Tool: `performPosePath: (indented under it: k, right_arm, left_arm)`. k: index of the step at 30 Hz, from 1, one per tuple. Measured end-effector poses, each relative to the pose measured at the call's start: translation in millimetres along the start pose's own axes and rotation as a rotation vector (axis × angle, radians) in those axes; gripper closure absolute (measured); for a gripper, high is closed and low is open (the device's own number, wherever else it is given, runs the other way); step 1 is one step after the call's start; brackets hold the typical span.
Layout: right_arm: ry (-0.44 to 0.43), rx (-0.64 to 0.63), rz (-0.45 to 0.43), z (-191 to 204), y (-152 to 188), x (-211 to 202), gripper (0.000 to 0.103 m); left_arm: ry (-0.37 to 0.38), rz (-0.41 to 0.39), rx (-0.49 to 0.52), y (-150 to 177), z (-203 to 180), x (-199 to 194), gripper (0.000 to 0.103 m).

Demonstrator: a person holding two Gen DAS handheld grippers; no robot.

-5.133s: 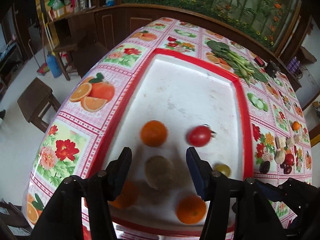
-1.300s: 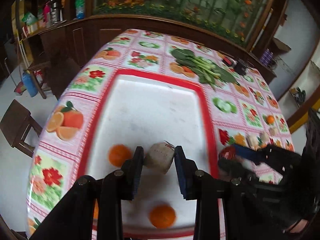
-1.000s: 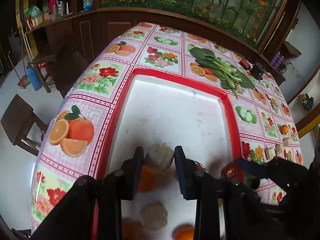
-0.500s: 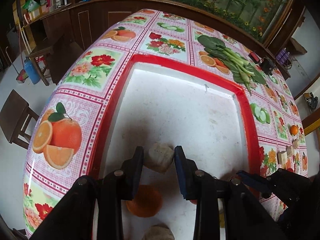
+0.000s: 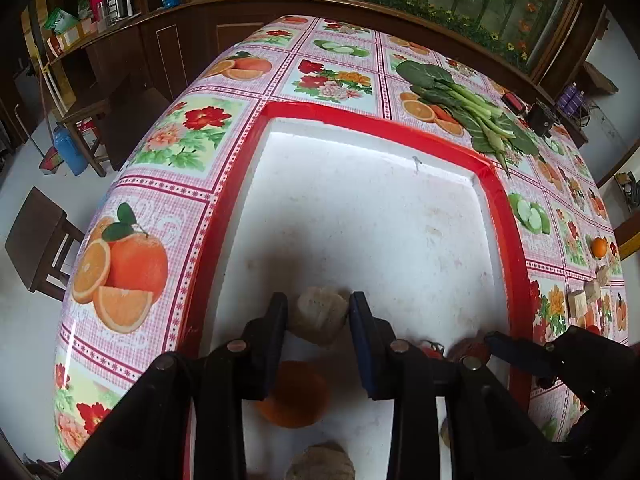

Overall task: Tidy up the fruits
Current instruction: 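Open both tools to release the cube and date into the tray, then move both open tools back toward the fruit pile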

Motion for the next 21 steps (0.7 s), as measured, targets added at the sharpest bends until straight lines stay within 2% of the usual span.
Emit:
performPosePath:
  k: [7,12,17,21]
  right_arm:
    - [-0.01,0.034,-0.009,-1.6,1.4,-10.5,0.065]
    - [-0.019,0.06,-0.025,-1.4,3.7,-21.8,0.064]
    - [-0.035,0.076,-0.036,0.0,8.7,-33.7,0.063]
    - [-0.051,0.082,-0.047,0.3,16.9,-46.4,0.061]
  left_arm:
    - [-0.002,-0.003,-0.024,6.0,3.0,-10.1,0.064]
    - [-0.01,-0.017,-0.029,10.5,1.6,-20.1,0.055]
    - [-0.018,-0.026,-0.033,16.3,-1.9,-31.2,0.054]
    - [-0.015,-0.042,-0.043,23.5,-7.8,-41.4,0.045]
Point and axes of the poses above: each gripper's, at about its wrist camera, not at the fingertips, and x roughly the way its jaws point, z to its left, y to its underside, the point moved 8 cm from there along x, roughly the way its jaws point, and after that the axes turned 5 degrees about x, right-handed, at the moved point
